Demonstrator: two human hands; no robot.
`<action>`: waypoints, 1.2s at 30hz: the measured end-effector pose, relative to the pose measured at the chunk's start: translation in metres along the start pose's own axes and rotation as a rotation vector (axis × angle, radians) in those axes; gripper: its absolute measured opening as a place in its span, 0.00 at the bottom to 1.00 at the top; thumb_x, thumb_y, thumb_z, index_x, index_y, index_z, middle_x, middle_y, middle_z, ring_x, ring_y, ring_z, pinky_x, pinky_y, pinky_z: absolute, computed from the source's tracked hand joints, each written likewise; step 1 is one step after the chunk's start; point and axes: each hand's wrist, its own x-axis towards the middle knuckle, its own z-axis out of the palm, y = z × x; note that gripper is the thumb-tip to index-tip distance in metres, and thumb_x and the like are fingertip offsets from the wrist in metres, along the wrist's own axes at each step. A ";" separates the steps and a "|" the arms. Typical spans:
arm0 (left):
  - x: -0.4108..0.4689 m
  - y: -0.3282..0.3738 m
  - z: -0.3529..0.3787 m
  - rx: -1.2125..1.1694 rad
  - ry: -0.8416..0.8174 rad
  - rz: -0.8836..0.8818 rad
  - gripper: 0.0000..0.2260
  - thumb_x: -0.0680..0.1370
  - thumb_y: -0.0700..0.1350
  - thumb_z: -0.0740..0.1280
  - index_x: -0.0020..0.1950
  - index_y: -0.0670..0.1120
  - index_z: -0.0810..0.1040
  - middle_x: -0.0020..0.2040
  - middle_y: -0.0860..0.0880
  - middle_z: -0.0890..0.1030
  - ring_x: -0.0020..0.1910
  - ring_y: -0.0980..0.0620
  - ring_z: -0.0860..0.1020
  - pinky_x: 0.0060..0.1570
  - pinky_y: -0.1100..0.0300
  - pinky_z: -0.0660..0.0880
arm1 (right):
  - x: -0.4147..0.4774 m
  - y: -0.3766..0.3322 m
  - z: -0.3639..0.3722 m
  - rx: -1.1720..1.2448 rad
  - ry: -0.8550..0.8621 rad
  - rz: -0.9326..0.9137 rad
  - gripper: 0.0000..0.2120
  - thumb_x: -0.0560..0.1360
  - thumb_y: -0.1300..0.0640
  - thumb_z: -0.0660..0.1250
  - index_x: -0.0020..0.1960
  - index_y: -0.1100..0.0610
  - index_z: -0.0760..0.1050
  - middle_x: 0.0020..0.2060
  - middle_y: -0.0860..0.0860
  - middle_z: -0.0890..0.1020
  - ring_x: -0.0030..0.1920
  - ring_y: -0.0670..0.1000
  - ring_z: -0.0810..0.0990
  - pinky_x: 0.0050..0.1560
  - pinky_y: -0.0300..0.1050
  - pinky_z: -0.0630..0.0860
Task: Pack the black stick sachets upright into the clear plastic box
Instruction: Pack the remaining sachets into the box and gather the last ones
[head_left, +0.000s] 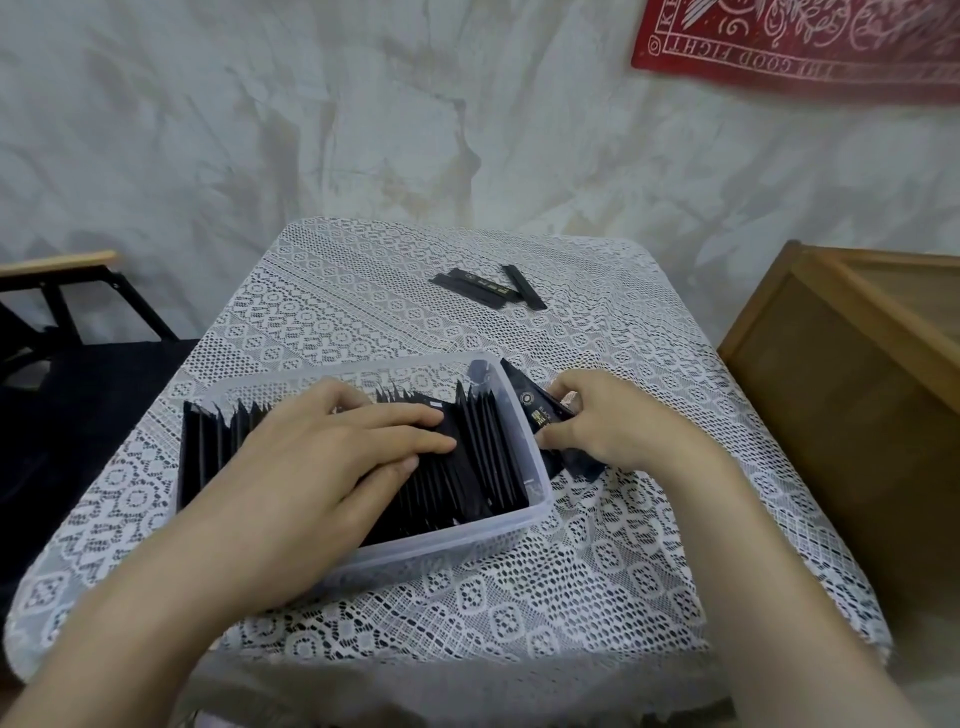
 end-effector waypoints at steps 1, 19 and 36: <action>0.000 0.000 0.000 0.002 -0.001 -0.002 0.21 0.78 0.64 0.48 0.65 0.71 0.74 0.66 0.80 0.66 0.60 0.64 0.65 0.56 0.67 0.63 | 0.000 0.000 -0.001 0.005 0.002 -0.009 0.11 0.73 0.47 0.76 0.51 0.47 0.77 0.40 0.49 0.83 0.41 0.53 0.85 0.51 0.55 0.81; 0.000 0.001 -0.001 0.008 -0.006 -0.007 0.22 0.78 0.64 0.47 0.65 0.70 0.75 0.65 0.79 0.67 0.58 0.62 0.66 0.56 0.68 0.63 | 0.001 -0.021 0.013 -0.200 0.124 -0.015 0.10 0.77 0.47 0.71 0.49 0.54 0.77 0.40 0.51 0.82 0.42 0.54 0.80 0.42 0.47 0.76; 0.000 0.000 0.000 0.031 -0.011 -0.007 0.22 0.78 0.64 0.46 0.66 0.71 0.74 0.66 0.79 0.66 0.61 0.66 0.63 0.56 0.68 0.63 | -0.081 -0.082 -0.026 -0.174 -0.082 -0.128 0.10 0.73 0.48 0.70 0.50 0.53 0.80 0.36 0.48 0.83 0.35 0.49 0.80 0.38 0.47 0.76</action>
